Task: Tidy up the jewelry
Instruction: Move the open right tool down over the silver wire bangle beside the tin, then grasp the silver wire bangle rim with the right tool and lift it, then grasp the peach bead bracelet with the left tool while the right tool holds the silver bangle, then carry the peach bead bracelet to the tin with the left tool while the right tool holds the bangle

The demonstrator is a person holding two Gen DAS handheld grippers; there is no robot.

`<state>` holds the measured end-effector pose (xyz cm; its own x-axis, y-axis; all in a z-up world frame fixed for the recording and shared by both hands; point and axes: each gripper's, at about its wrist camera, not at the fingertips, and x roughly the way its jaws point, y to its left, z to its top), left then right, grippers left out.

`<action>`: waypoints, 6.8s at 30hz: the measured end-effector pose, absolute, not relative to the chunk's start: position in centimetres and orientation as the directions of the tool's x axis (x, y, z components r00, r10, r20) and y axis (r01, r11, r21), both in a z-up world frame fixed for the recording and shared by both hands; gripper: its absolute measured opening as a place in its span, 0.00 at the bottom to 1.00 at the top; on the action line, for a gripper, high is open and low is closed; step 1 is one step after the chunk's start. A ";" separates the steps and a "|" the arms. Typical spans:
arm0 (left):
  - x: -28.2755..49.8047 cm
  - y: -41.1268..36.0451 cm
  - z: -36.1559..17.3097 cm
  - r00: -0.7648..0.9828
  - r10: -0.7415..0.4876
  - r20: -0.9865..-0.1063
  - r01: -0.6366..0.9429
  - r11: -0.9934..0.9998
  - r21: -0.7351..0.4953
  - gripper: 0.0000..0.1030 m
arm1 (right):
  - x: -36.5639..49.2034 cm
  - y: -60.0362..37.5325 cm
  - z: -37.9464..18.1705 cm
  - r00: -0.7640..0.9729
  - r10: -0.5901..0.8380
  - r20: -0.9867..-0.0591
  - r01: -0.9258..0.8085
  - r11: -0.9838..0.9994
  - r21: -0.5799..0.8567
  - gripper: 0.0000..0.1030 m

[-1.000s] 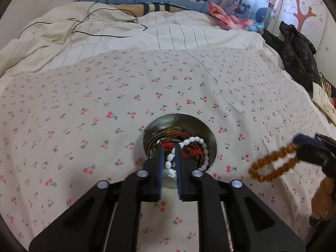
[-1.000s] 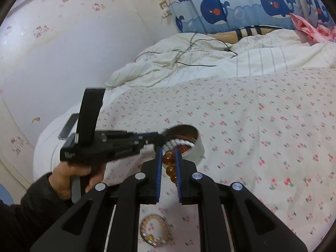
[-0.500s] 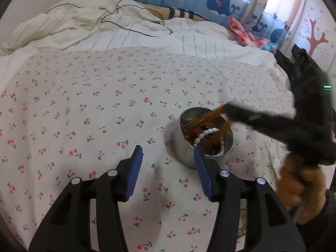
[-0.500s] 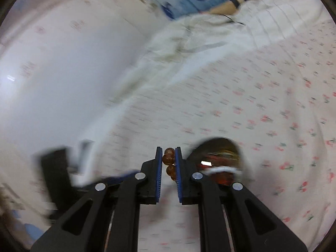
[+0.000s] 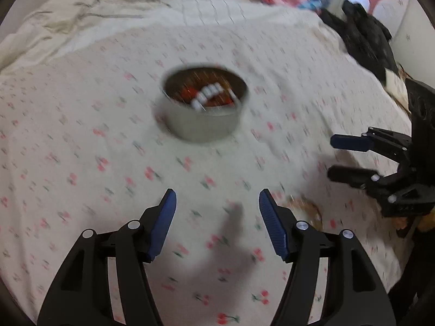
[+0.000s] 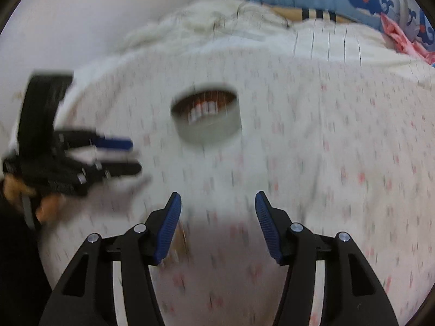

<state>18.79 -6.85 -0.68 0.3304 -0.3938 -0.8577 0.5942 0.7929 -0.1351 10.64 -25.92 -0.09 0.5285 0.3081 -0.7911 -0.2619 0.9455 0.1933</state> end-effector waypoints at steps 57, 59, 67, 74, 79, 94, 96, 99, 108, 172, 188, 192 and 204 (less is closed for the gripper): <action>19.4 -7.0 0.0 0.455 -0.275 -0.847 0.548 0.836 0.023 0.78 | 10.2 -23.1 -1.9 0.485 0.187 -0.854 -0.393 0.919 -0.022 0.55; 19.3 -7.1 0.0 0.455 -0.271 -0.848 0.552 0.834 0.029 0.79 | 10.1 -22.4 -2.4 0.477 0.159 -0.864 -0.408 0.911 -0.058 0.58; 19.3 -7.3 -0.2 0.457 -0.260 -0.850 0.552 0.833 0.042 0.79 | 10.0 -22.9 -1.9 0.480 0.196 -0.855 -0.404 0.915 -0.017 0.60; 19.4 -7.1 -0.1 0.464 -0.255 -0.848 0.545 0.837 0.046 0.80 | 9.3 -23.4 -0.5 0.390 0.405 -0.827 -0.497 0.848 0.181 0.46; 19.4 -7.2 -0.1 0.463 -0.256 -0.849 0.548 0.835 0.047 0.80 | 8.8 -21.8 -1.4 0.322 0.410 -0.854 -0.543 0.818 0.188 0.47; 19.1 -7.6 -0.2 0.457 -0.251 -0.853 0.559 0.827 0.056 0.80 | 9.3 -20.9 -2.3 0.380 0.332 -0.863 -0.509 0.854 0.105 0.77; 19.1 -7.6 -0.2 0.458 -0.250 -0.853 0.560 0.826 0.058 0.80 | 9.4 -20.7 -2.3 0.378 0.360 -0.853 -0.524 0.843 0.123 0.64; 19.2 -7.5 -0.2 0.459 -0.249 -0.853 0.556 0.829 0.057 0.80 | 9.6 -20.9 -2.4 0.366 0.385 -0.847 -0.523 0.838 0.155 0.54; 19.3 -7.4 -0.2 0.457 -0.250 -0.853 0.555 0.830 0.055 0.81 | 10.0 -22.5 -1.1 0.357 0.480 -0.801 -0.496 0.824 0.273 0.54; 21.5 -6.6 -3.0 0.367 -0.200 -0.908 0.493 0.870 0.008 0.30 | 9.8 -21.1 -2.4 0.412 0.307 -0.858 -0.475 0.876 0.086 0.10; 19.7 -6.4 1.0 0.372 -0.440 -0.817 0.581 0.797 -0.165 0.07 | 9.7 -24.5 2.9 0.585 0.492 -0.645 -0.429 0.862 0.269 0.04; 19.2 -6.3 2.0 0.397 -0.477 -0.784 0.592 0.786 -0.178 0.07 | 10.0 -24.9 2.8 0.599 0.468 -0.650 -0.403 0.878 0.260 0.04; 17.7 -7.7 5.5 0.440 -0.521 -0.731 0.652 0.745 -0.138 0.07 | 10.5 -24.5 2.4 0.607 0.445 -0.658 -0.386 0.889 0.245 0.04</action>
<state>17.73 -7.74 5.50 0.4402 -0.5209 -0.7313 0.6521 0.7454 -0.1384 10.53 -24.45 2.41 0.6073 0.4453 -0.6580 -0.3863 0.8892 0.2453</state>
